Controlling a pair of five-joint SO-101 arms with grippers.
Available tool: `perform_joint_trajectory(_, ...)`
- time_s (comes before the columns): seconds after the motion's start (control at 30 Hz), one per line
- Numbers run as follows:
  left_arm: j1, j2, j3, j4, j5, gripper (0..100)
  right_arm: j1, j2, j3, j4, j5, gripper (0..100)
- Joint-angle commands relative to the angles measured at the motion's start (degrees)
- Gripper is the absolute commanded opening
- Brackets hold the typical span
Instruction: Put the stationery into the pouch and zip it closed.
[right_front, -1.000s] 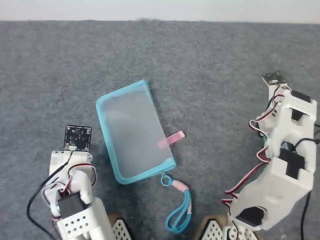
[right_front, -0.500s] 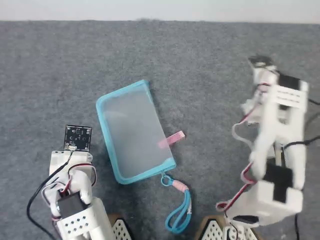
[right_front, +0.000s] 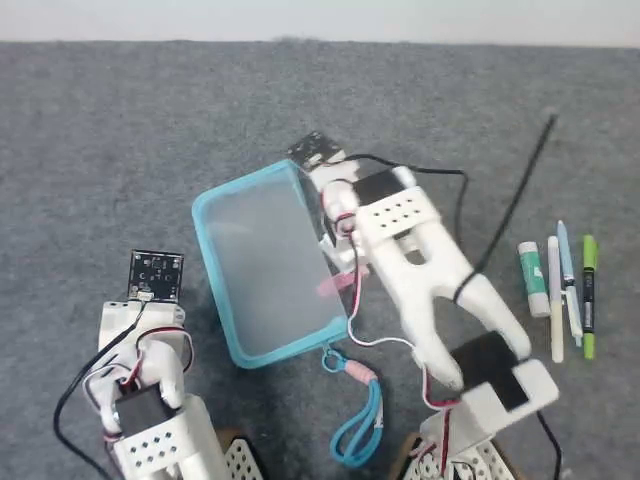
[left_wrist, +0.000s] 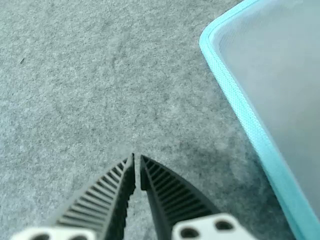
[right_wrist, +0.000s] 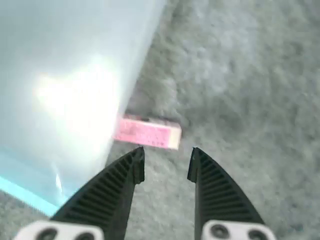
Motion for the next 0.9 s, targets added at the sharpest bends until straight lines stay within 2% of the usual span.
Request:
perform_joint_trajectory(0.0, 0.4, -1.1, -0.6, -0.2, -0.5, 1, -0.8, 2.0, -5.2, -1.1, 0.4, 14.8)
perform_joint_trajectory(0.1, 0.4, -1.1, -0.6, -0.2, -0.5, 1, -0.3, 5.2, -6.2, -1.1, 11.6, 14.8)
perform_joint_trajectory(0.23, 0.4, -1.1, -0.6, -0.1, -0.5, 1, 0.5, 7.8, -6.2, 2.4, 39.0, 14.5)
perform_joint_trajectory(0.3, 0.4, -1.1, -0.6, -0.1, -0.5, 1, 0.2, 8.0, -6.2, 3.8, 47.4, 14.5)
perform_joint_trajectory(0.5, 0.4, -1.1, -0.7, -0.2, -0.5, 1, -1.2, 9.8, -5.6, 3.0, 54.3, 14.7)
perform_joint_trajectory(0.67, 0.4, -1.1, -0.7, -0.1, -0.5, 1, -1.3, 12.9, -5.4, -1.0, 54.9, 14.7)
perform_joint_trajectory(0.87, 0.4, -1.1, -0.7, -0.1, -0.5, 1, -1.1, 16.3, -5.6, -1.2, 54.9, 14.3)
